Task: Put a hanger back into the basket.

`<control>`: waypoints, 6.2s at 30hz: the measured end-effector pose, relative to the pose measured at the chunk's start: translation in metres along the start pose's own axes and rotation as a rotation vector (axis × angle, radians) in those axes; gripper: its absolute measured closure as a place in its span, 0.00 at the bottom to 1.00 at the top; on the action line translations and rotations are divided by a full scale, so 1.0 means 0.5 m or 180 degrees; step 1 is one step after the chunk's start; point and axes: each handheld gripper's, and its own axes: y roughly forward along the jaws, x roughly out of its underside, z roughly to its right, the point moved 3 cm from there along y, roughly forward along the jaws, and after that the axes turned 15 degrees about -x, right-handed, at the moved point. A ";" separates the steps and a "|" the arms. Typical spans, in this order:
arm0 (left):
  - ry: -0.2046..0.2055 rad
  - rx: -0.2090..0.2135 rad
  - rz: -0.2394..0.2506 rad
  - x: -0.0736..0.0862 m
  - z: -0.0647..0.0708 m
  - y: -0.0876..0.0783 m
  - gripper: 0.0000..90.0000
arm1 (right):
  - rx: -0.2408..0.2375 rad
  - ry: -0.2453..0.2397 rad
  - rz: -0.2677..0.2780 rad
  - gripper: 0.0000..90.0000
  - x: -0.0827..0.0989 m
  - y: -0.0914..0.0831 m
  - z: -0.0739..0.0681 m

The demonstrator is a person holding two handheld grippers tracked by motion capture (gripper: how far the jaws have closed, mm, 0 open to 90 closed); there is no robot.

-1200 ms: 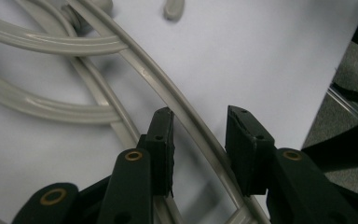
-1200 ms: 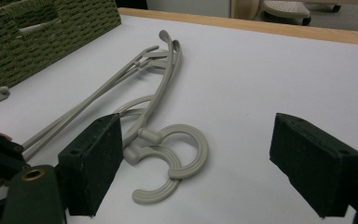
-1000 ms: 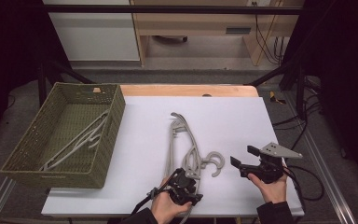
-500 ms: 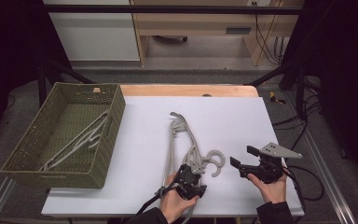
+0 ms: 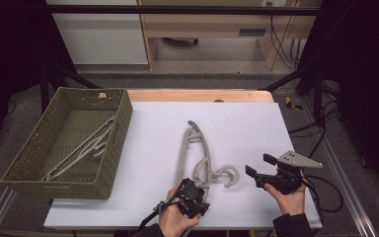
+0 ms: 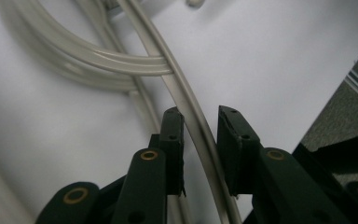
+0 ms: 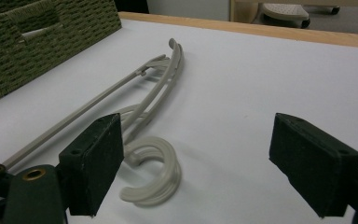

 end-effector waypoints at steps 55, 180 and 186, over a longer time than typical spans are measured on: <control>0.0371 -0.0129 0.1190 0.011 -0.349 -0.378 0.92 | -0.0033 -0.0056 0.0167 0.12 -0.003 -0.013 0.001; -0.0344 -0.0444 0.1951 0.090 -0.341 -0.278 0.09 | -0.0122 -0.0231 0.0052 0.04 -0.001 0.002 -0.012; -0.0166 -0.0314 0.1853 0.068 -0.280 -0.232 0.10 | -0.0113 -0.0227 0.0050 0.04 -0.001 0.002 -0.012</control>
